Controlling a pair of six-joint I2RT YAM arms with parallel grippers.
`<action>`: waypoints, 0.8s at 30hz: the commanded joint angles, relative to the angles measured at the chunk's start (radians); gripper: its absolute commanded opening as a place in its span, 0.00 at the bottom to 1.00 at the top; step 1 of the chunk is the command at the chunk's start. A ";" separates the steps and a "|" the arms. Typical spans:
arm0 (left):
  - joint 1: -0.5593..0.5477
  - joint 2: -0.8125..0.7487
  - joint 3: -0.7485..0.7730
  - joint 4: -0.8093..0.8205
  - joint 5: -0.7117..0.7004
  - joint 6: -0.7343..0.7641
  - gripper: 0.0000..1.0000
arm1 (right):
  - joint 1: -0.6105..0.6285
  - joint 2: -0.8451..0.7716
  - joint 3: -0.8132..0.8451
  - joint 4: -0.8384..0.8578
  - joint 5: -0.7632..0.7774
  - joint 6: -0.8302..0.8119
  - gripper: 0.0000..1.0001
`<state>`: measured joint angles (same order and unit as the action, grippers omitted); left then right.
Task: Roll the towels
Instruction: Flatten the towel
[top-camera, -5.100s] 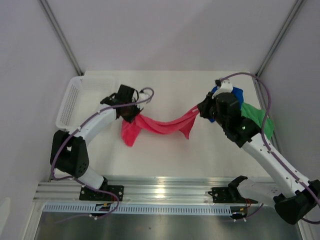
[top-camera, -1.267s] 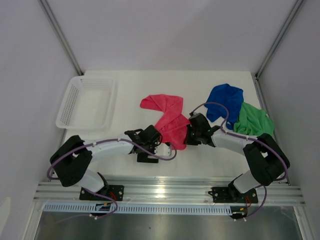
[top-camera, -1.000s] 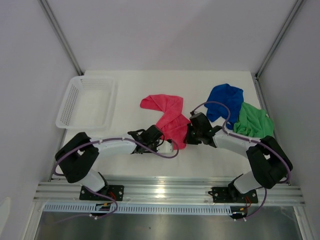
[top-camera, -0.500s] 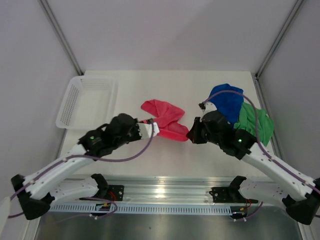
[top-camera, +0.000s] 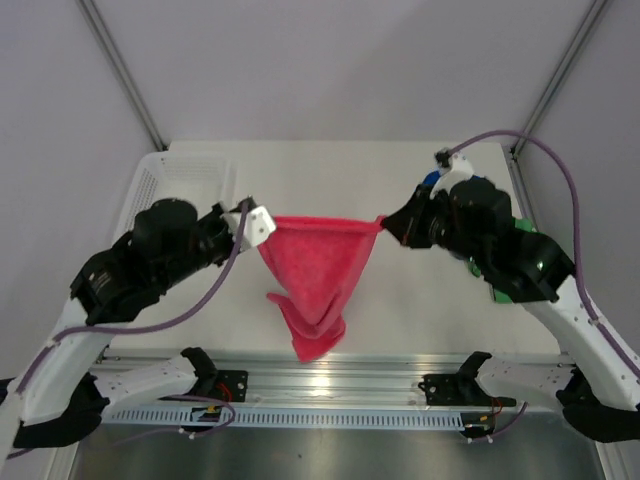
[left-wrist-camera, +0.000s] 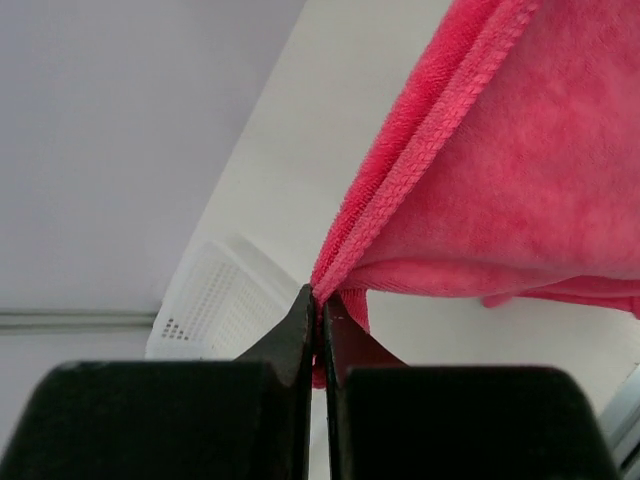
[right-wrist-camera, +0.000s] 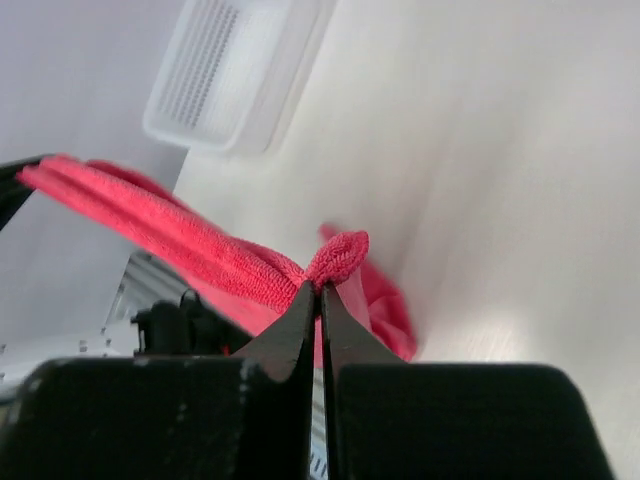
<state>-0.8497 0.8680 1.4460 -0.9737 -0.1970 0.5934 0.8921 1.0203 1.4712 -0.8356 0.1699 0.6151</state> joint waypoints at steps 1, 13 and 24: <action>0.140 0.147 0.183 0.016 -0.096 0.029 0.01 | -0.261 0.075 0.156 -0.050 -0.143 -0.139 0.00; 0.420 0.808 0.886 0.470 -0.105 0.186 0.01 | -0.677 0.932 1.145 0.226 -0.443 -0.125 0.00; 0.483 1.017 1.056 0.817 -0.032 0.278 0.01 | -0.762 1.049 1.216 0.564 -0.368 -0.015 0.00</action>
<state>-0.4118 1.9175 2.4371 -0.3450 -0.1757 0.8089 0.1909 2.1059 2.6167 -0.3958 -0.2955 0.6209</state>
